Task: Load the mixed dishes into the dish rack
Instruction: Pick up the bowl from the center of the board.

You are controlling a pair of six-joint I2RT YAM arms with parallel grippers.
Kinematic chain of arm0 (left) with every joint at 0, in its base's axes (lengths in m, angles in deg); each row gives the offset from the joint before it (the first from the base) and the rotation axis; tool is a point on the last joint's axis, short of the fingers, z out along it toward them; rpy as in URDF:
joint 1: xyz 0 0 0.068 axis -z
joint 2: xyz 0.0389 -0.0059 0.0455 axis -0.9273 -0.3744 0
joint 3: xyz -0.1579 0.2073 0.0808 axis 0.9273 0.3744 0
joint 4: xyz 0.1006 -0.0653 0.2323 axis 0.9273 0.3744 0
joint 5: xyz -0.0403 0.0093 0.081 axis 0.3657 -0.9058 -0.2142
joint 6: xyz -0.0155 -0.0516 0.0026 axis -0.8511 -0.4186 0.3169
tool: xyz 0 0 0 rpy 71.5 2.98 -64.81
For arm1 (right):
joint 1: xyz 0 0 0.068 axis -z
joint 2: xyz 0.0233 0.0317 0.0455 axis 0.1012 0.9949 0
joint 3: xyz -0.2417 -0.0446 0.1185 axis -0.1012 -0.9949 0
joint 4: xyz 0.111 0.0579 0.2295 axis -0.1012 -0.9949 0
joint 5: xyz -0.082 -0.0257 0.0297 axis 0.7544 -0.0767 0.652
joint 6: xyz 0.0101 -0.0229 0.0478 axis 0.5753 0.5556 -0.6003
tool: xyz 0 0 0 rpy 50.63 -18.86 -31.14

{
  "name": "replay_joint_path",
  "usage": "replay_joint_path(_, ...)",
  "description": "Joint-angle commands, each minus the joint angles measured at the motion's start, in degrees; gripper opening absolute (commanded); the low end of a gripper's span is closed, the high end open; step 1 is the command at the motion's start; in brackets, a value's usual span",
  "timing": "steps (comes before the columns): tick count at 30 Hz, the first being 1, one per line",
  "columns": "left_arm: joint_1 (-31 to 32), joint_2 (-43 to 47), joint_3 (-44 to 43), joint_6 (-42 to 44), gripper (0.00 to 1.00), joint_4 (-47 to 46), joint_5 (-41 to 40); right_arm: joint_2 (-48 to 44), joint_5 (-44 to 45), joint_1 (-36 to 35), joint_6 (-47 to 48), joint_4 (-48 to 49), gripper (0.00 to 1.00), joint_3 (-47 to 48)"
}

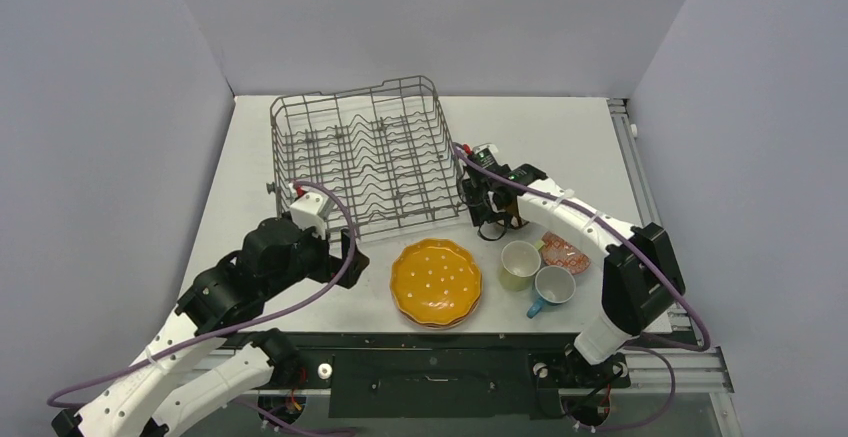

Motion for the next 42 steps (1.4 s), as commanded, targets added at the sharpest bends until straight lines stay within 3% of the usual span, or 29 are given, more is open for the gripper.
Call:
replay_joint_path(1, -0.28, 1.88, 3.01, -1.37, 0.96, -6.31, 1.89, 1.96, 0.27, 1.25, 0.62, 3.59, 0.5, 1.91)
replay_joint_path(21, -0.28, 3.53, 4.98, -1.86, 0.96, -7.38, 1.7, 9.64, 1.5, 2.87, -0.22, 7.15, 0.32, 3.7)
replay_joint_path(29, -0.33, 3.31, 4.99, -1.86, 0.96, -7.46, 1.5, 11.3, 3.25, 3.09, -0.27, 7.46, 0.19, 3.83)
replay_joint_path(42, -0.29, 2.72, 5.0, -1.81, 0.96, -7.28, 0.84, 13.38, 6.61, 3.11, -0.28, 7.88, 0.06, 3.68)
